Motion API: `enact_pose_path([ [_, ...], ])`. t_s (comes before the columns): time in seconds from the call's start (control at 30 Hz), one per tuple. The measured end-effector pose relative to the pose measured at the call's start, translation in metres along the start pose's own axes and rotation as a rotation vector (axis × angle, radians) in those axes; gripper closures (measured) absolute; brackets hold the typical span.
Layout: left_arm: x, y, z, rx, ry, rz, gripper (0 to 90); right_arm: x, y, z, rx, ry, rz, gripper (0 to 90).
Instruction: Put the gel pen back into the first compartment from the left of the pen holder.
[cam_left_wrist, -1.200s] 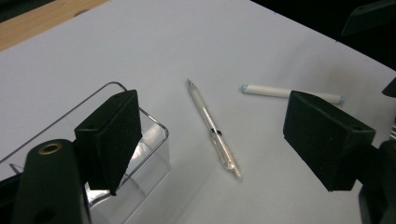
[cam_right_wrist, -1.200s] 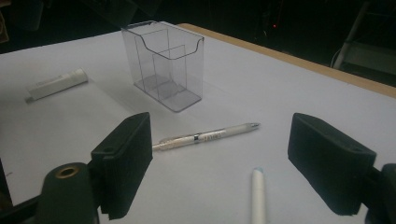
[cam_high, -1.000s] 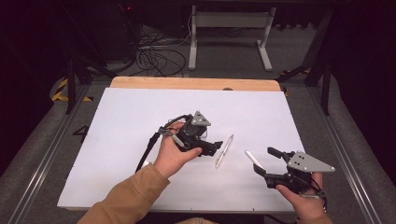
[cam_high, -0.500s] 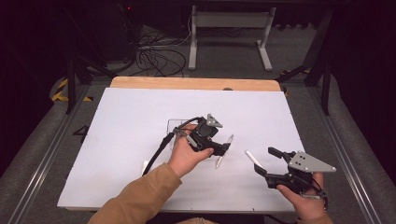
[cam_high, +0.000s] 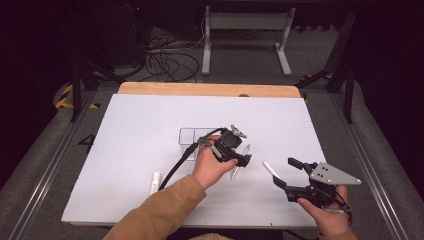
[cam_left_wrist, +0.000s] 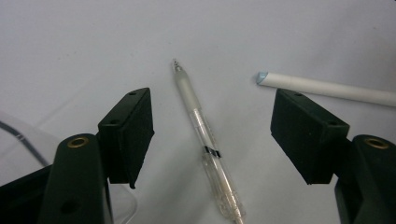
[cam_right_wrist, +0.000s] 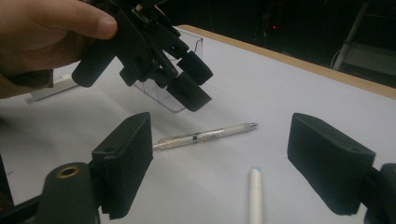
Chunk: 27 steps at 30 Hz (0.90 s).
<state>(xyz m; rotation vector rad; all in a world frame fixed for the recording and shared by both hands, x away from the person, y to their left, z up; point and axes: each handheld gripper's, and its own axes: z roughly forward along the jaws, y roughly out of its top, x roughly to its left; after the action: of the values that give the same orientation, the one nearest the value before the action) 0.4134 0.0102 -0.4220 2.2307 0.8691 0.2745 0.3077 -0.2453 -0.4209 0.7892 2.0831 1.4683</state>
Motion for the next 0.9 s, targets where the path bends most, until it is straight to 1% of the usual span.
enact_pose_path([
  [0.1,-0.004,0.0,0.006,0.011,0.004,0.011,30.0,0.0,0.0,0.0,0.002,0.003,-0.002,23.5],
  [0.23,-0.005,0.0,0.014,0.022,0.02,0.009,31.3,0.001,0.0,0.0,0.0,0.007,-0.002,23.5],
  [0.27,-0.005,0.0,0.016,0.022,0.025,0.003,32.4,0.001,0.0,0.0,0.0,0.006,-0.002,23.5],
  [0.33,-0.005,0.001,0.02,0.032,0.034,0.009,35.2,0.0,0.0,0.0,0.004,0.003,-0.01,23.5],
  [0.4,-0.004,0.001,0.023,0.04,0.048,0.011,37.0,0.0,0.0,0.0,0.004,0.004,-0.008,23.5],
  [0.47,-0.004,0.001,0.026,0.047,0.06,-0.001,39.2,-0.001,-0.001,0.0,0.005,0.005,-0.01,23.5],
  [0.6,-0.002,0.002,0.031,0.062,0.066,-0.014,43.1,0.0,-0.001,0.001,0.004,0.006,-0.014,23.5],
  [0.7,-0.001,0.002,0.036,0.075,0.079,-0.009,46.7,0.0,-0.001,0.001,0.008,0.006,-0.013,23.5],
  [0.77,0.0,0.002,0.038,0.086,0.084,-0.014,48.7,0.0,-0.001,0.001,0.009,0.007,-0.013,23.5],
  [0.9,0.001,0.002,0.042,0.096,0.088,-0.012,55.2,0.0,-0.001,0.001,0.008,0.006,-0.013,23.5],
])
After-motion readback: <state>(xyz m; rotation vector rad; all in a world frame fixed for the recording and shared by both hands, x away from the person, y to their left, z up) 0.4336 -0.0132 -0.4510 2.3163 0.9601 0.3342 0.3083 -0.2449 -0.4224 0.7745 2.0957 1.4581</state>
